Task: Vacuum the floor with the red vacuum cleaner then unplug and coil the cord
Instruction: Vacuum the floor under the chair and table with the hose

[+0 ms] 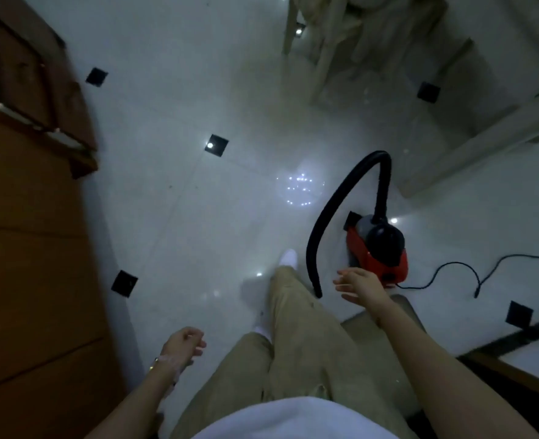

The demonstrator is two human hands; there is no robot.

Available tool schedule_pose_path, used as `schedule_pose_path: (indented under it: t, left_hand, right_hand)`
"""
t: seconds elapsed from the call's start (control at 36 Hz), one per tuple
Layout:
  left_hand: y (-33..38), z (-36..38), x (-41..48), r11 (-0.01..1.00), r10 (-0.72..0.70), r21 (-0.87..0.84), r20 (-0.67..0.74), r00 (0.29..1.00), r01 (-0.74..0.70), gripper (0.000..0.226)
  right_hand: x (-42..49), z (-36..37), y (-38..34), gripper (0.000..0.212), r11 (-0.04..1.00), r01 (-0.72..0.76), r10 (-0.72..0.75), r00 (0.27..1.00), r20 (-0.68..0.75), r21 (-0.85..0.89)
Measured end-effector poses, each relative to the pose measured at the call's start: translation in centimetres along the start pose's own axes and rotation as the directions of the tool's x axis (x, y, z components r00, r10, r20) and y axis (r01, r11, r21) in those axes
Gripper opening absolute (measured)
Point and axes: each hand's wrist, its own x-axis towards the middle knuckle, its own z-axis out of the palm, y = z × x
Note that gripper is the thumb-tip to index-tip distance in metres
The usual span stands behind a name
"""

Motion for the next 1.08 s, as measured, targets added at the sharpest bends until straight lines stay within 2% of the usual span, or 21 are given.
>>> schedule_pose_path:
  t: [0.14, 0.25, 0.42, 0.47, 0.5, 0.53, 0.56, 0.58, 0.61, 0.64, 0.67, 0.69, 0.72, 0.78, 0.81, 0.86, 0.89, 0.92, 0.97, 1.08]
  left_hand:
    - [13.6, 1.5, 2.3, 0.976, 0.165, 0.124, 0.097, 0.981, -0.177, 0.016]
    - [23.4, 4.9, 3.3, 0.926, 0.284, 0.194, 0.211, 0.935, -0.325, 0.016]
    - [32.5, 12.1, 5.4, 0.791, 0.345, 0.365, 0.396, 0.851, -0.490, 0.015]
    - [34.1, 14.7, 6.8, 0.714, 0.350, 0.439, 0.451, 0.821, -0.545, 0.017]
    - [34.6, 15.9, 7.6, 0.638, 0.355, 0.497, 0.488, 0.797, -0.588, 0.016]
    - [35.1, 17.1, 8.7, 0.521, 0.363, 0.562, 0.535, 0.763, -0.642, 0.016]
    - [35.5, 18.4, 9.7, 0.345, 0.378, 0.620, 0.595, 0.709, -0.705, 0.019]
    - [35.9, 19.7, 11.0, 0.125, 0.397, 0.629, 0.677, 0.620, -0.767, 0.025]
    - [36.2, 21.3, 12.4, -0.117, 0.387, 0.566, 0.783, 0.488, -0.816, 0.031]
    - [36.5, 22.8, 13.9, -0.330, 0.316, 0.455, 0.879, 0.357, -0.827, 0.036]
    - [36.5, 24.4, 15.7, -0.509, 0.237, 0.325, 0.943, 0.233, -0.797, 0.036]
    - [36.5, 25.9, 17.2, -0.661, 0.136, 0.198, 0.980, 0.145, -0.723, 0.034]
    - [36.4, 27.5, 18.6, -0.766, 0.019, 0.076, 0.995, 0.095, -0.638, 0.034]
    - [36.2, 30.4, 20.7, -0.864, -0.202, -0.115, 0.971, 0.129, -0.491, 0.040]
    - [36.0, 31.5, 22.0, -0.881, -0.295, -0.195, 0.939, 0.178, -0.431, 0.044]
    - [35.9, 33.7, 24.3, -0.901, -0.415, -0.322, 0.832, 0.367, -0.291, 0.055]
    - [36.0, 34.6, 25.1, -0.909, -0.417, -0.358, 0.786, 0.456, -0.213, 0.059]
    - [36.3, 35.2, 25.7, -0.910, -0.407, -0.388, 0.758, 0.509, -0.149, 0.058]
    - [36.7, 35.9, 27.2, -0.908, -0.397, -0.405, 0.745, 0.536, -0.109, 0.048]
    - [38.7, 35.9, 29.8, -0.920, -0.392, -0.335, 0.807, 0.441, -0.205, 0.029]
  right_hand:
    - [2.1, -2.3, -1.6, 0.021, 0.985, -0.061, 0.069, 0.997, -0.047, 0.160]
    - [3.7, -3.8, -2.5, 0.020, 0.945, -0.073, 0.108, 0.990, -0.092, 0.317]
    - [7.1, -4.7, -2.7, 0.022, 0.829, -0.099, 0.189, 0.976, -0.110, 0.550]
    - [8.4, -4.5, -2.5, 0.022, 0.790, -0.097, 0.209, 0.971, -0.117, 0.605]
    - [9.1, -4.4, -2.3, 0.022, 0.766, -0.098, 0.226, 0.966, -0.124, 0.635]
    - [9.8, -4.2, -2.0, 0.022, 0.741, -0.097, 0.244, 0.961, -0.131, 0.664]
    - [10.7, -3.9, -1.7, 0.022, 0.716, -0.096, 0.262, 0.955, -0.139, 0.691]
    - [11.6, -3.7, -1.3, 0.022, 0.688, -0.096, 0.284, 0.948, -0.146, 0.719]
    - [12.7, -3.4, -0.8, 0.023, 0.655, -0.093, 0.307, 0.940, -0.152, 0.750]
    - [13.9, -3.1, -0.3, 0.023, 0.620, -0.090, 0.327, 0.932, -0.153, 0.779]
    - [15.2, -2.8, 0.3, 0.023, 0.585, -0.093, 0.350, 0.925, -0.148, 0.805]
    - [16.4, -2.4, 0.8, 0.023, 0.549, -0.103, 0.378, 0.916, -0.137, 0.829]
    - [17.6, -2.0, 1.5, 0.024, 0.512, -0.111, 0.406, 0.905, -0.127, 0.852]
    - [19.9, -1.1, 2.7, 0.024, 0.444, -0.112, 0.446, 0.888, -0.110, 0.889]
    - [21.0, -0.7, 3.2, 0.024, 0.421, -0.111, 0.458, 0.883, -0.105, 0.900]
    - [23.0, 0.0, 4.4, 0.024, 0.380, -0.103, 0.480, 0.872, -0.101, 0.919]
    - [23.9, 0.3, 4.9, 0.023, 0.365, -0.096, 0.487, 0.868, -0.101, 0.926]
    - [24.8, 0.4, 5.4, 0.022, 0.350, -0.090, 0.495, 0.863, -0.103, 0.932]
    - [26.2, 0.4, 6.3, 0.021, 0.328, -0.074, 0.514, 0.850, -0.112, 0.942]
    - [27.6, -0.4, 7.6, 0.019, 0.275, -0.020, 0.542, 0.829, -0.138, 0.961]
